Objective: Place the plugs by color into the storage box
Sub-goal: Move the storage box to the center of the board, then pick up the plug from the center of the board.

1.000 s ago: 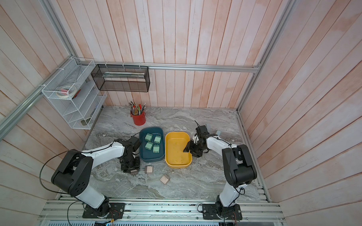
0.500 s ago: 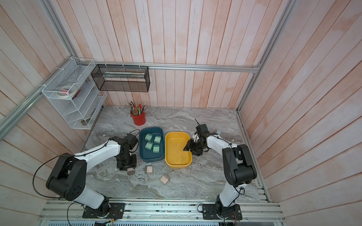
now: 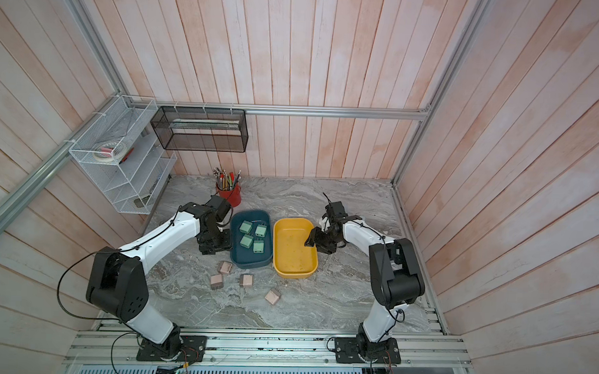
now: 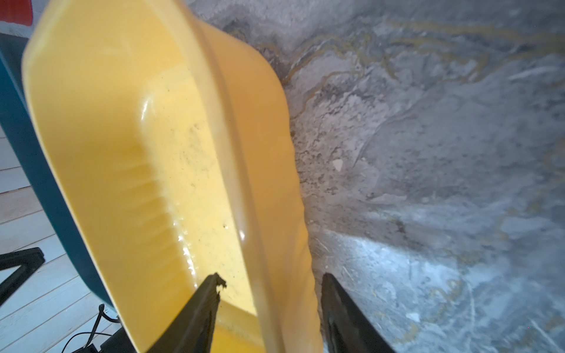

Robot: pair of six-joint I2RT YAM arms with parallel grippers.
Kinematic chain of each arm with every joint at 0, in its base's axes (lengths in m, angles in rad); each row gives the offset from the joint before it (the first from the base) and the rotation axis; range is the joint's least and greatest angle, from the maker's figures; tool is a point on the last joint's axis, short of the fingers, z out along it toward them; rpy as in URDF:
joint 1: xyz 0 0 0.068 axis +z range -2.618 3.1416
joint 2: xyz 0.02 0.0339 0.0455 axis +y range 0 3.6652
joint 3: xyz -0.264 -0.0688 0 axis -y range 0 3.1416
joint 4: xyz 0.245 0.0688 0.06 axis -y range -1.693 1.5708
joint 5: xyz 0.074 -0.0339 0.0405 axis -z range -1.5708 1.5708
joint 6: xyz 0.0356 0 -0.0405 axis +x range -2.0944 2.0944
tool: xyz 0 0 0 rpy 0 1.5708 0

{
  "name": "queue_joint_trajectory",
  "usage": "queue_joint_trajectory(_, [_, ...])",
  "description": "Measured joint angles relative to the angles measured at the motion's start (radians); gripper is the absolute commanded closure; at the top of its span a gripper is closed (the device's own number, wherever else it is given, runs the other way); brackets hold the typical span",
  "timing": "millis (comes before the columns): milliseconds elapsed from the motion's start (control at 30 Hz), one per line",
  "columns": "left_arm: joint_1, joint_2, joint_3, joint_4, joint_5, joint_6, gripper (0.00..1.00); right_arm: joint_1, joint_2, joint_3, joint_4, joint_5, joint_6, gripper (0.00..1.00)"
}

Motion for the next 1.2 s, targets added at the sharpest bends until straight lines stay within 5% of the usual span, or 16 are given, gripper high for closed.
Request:
queue_joint_trajectory(267, [0.009,-0.140,-0.292,0.097,0.071,-0.050,0.23,-0.008,0.000,-0.008,-0.006,0.000,-0.004,0.44])
queue_joint_trajectory(400, [0.009,-0.131,-0.365,0.164,0.081,-0.067,0.32,-0.008,0.000,-0.008,-0.006,0.000,-0.003,0.44])
queue_joint_trajectory(667, [0.010,-0.111,-0.369,0.226,0.092,-0.079,0.65,-0.008,-0.010,-0.026,-0.010,0.008,-0.003,0.44])
queue_joint_trajectory(900, [0.013,-0.165,-0.368,0.174,0.068,-0.081,0.74,-0.008,-0.011,-0.035,-0.005,0.007,0.005,0.44])
queue_joint_trajectory(1200, [0.018,-0.185,-0.327,0.121,0.049,-0.074,0.74,-0.008,-0.011,-0.035,-0.002,0.007,0.005,0.44])
